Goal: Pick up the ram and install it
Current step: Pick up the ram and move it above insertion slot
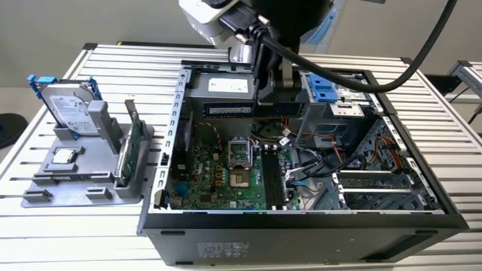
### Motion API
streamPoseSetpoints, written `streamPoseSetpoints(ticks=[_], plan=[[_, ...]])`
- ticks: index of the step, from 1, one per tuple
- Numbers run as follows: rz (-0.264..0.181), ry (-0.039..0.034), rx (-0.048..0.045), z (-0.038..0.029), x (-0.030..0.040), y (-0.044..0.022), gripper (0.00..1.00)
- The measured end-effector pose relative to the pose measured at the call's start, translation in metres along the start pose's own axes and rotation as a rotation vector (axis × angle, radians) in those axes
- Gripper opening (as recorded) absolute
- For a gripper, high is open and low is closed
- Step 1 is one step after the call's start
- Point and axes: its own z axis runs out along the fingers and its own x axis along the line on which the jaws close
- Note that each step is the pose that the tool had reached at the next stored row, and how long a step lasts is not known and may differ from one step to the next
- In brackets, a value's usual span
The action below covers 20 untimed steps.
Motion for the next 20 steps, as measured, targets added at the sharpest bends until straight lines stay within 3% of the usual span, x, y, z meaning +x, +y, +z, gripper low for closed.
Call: streamPoseSetpoints(ticks=[20], plan=[[0.000, 0.0000, 0.0000, -0.0007, -0.0016, 0.0258, 0.00]])
